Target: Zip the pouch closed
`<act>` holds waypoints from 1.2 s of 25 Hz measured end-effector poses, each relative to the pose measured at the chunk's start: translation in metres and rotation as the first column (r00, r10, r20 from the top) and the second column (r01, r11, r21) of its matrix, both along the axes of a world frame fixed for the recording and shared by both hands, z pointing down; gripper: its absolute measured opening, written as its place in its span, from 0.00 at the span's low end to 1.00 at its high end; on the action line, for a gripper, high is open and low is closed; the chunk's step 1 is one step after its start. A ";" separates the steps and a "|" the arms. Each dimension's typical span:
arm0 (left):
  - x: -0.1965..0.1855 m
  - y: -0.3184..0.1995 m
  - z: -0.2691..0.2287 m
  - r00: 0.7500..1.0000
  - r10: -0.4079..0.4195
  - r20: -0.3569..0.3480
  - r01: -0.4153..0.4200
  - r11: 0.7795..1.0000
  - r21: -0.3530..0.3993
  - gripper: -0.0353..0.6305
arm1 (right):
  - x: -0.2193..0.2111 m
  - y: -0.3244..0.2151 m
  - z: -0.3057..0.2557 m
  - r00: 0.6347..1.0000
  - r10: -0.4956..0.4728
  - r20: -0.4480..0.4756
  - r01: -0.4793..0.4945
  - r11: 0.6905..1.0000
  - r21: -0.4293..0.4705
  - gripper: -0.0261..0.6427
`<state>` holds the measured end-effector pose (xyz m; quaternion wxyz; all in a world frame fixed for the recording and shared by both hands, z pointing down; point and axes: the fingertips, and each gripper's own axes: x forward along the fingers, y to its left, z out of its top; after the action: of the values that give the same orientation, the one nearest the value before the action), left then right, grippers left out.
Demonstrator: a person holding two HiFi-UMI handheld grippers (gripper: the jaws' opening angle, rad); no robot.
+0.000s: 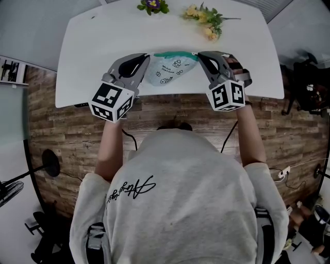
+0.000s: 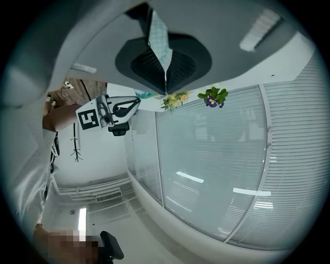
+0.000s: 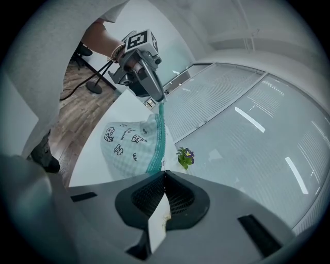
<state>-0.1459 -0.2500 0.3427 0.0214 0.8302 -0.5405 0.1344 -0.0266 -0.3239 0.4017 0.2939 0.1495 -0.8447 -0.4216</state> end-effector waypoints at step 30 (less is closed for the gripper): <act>-0.008 0.014 -0.006 1.000 -0.029 -0.006 0.029 1.000 0.003 0.06 | 0.020 0.000 -0.013 0.999 0.030 0.040 -0.030 1.000 0.005 0.04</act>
<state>-0.1542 -0.2356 0.3372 0.0235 0.8228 -0.5526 0.1305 -0.0063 -0.3242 0.3891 0.2827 0.1714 -0.8469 -0.4164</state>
